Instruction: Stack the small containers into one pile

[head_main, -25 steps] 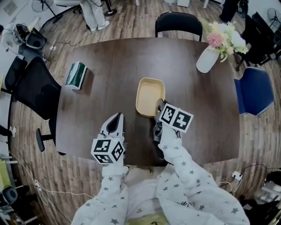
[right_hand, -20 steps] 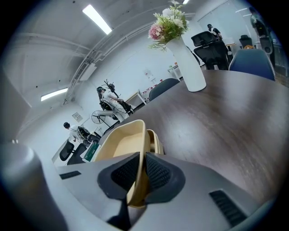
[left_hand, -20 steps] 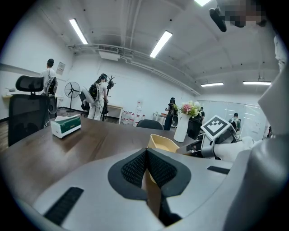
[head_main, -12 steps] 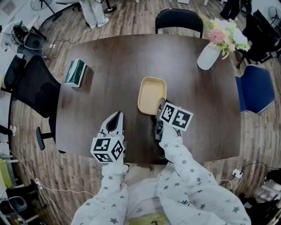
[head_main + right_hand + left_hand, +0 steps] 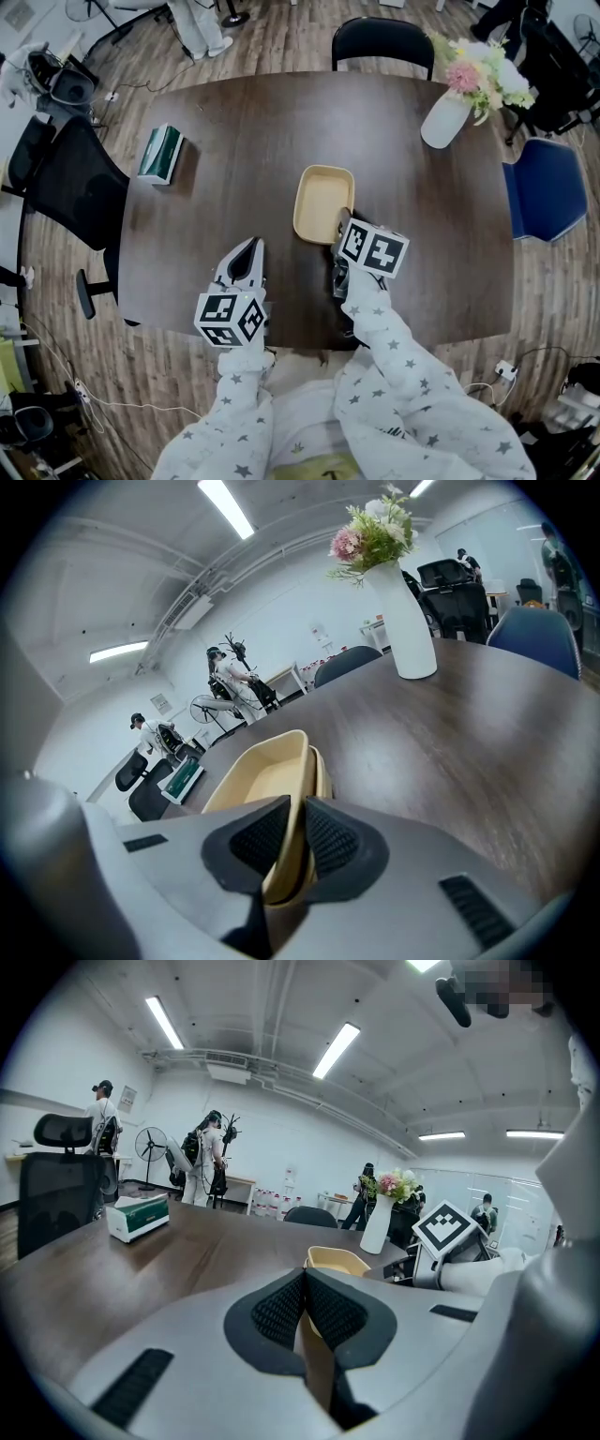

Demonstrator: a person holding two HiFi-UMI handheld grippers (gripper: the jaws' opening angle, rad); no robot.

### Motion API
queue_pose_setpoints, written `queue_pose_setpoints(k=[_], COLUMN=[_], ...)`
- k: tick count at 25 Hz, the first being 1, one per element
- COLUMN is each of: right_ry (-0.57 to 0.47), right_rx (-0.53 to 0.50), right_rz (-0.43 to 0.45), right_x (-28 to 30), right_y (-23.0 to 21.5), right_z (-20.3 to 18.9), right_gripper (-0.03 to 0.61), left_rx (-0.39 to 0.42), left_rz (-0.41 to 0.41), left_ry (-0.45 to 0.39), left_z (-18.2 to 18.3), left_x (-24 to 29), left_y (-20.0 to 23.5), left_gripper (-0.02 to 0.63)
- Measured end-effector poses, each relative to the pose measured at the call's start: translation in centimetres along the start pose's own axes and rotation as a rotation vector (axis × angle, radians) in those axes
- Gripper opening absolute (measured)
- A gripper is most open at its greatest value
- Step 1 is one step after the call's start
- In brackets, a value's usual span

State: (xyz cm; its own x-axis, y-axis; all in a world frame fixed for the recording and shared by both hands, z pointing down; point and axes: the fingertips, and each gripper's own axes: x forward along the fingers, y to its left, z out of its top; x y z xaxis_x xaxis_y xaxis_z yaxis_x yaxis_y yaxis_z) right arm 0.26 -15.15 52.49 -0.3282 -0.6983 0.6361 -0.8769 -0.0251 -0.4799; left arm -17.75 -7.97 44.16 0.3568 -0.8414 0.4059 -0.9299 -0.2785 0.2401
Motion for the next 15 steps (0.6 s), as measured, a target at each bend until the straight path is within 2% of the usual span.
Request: queue_pose_setpoints(k=[5,11,15], right_ry=[0.009,0.0,-0.013], right_rx=[-0.032,-0.075,-0.076], right_rz=[0.033,0.053,0.07], right_x=[0.2,0.1,0.0], right_y=[0.5,1.1,1.1], right_z=[-0.1,-0.2,0.0], right_gripper=[0.055,0.14,0.153], left_rx=[0.0,0.004,0.008], left_rz=[-0.006,-0.014,-0.017], left_ry=[0.001,0.0,-0.004], left_z=[-0.1,-0.3,-0.3], left_x=[0.2,0.4,0.5], left_y=[-0.2,-0.7,-1.1], left_gripper=[0.025,0.025,0.025])
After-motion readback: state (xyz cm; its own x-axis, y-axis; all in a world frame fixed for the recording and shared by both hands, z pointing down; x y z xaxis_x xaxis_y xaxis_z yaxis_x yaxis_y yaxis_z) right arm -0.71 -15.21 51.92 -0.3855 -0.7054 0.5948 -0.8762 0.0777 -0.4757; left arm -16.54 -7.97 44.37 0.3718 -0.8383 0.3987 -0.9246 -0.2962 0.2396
